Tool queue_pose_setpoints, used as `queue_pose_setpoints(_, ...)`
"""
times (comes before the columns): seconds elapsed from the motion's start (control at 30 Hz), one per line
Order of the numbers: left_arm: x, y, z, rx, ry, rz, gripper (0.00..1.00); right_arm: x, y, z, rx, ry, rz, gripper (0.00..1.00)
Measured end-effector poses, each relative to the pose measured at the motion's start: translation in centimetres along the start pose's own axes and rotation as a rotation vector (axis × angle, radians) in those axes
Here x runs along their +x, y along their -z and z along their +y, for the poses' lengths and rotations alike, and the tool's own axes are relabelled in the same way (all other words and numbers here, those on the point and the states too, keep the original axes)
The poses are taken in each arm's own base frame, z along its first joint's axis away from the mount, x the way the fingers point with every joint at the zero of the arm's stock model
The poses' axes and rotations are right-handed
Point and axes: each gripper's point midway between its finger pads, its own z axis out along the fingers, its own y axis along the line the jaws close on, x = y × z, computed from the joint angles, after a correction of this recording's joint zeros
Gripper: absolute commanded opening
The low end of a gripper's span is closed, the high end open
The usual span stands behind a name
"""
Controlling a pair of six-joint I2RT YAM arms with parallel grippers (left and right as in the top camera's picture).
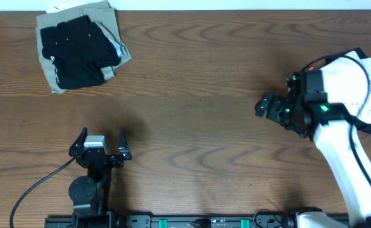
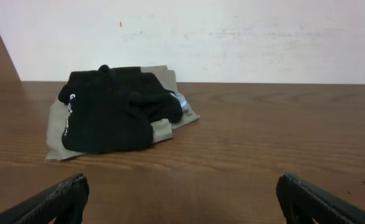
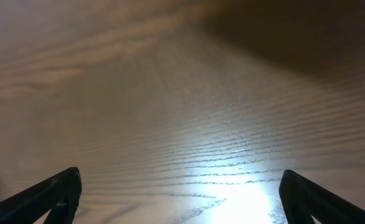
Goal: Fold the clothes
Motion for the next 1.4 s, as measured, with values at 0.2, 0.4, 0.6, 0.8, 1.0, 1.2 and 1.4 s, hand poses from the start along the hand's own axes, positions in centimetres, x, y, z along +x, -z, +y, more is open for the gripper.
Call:
queue_pose_setpoints(0.2,0.0,0.0,0.0,0.0,0.0,0.0,0.98,0.0,4.2,0.1,-0.066,0.028,-0.188,0.99)
queue_pose_setpoints(0.4,0.0,0.0,0.0,0.0,0.0,0.0,0.98,0.9,5.1,-1.0,-0.121,0.05,-0.366,0.99)
queue_pose_setpoints(0.6,0.0,0.0,0.1,-0.004,0.0,0.001,0.98,3.1,3.4,-4.0,-0.149,0.083,-0.515,0.99)
queue_pose_setpoints(0.8,0.0,0.0,0.1,-0.003,0.0,0.001,0.98,4.0,2.9,-3.4,-0.238,0.261,-0.659,0.99)
queue_pose_setpoints(1.0,0.0,0.0,0.1,-0.003,0.0,0.001,0.98,4.1,3.4,-2.7,-0.289,0.351,-0.782,0.99)
queue_pose_setpoints(1.2,0.0,0.0,0.1,-0.003,0.0,0.001,0.98,3.6,5.1,-2.0,-0.318,0.394,-0.877,0.99)
queue_pose_setpoints(1.4,0.0,0.0,0.1,-0.003,0.0,0.001,0.98,3.2,6.9,-1.7,-0.326,0.42,-0.963,0.99)
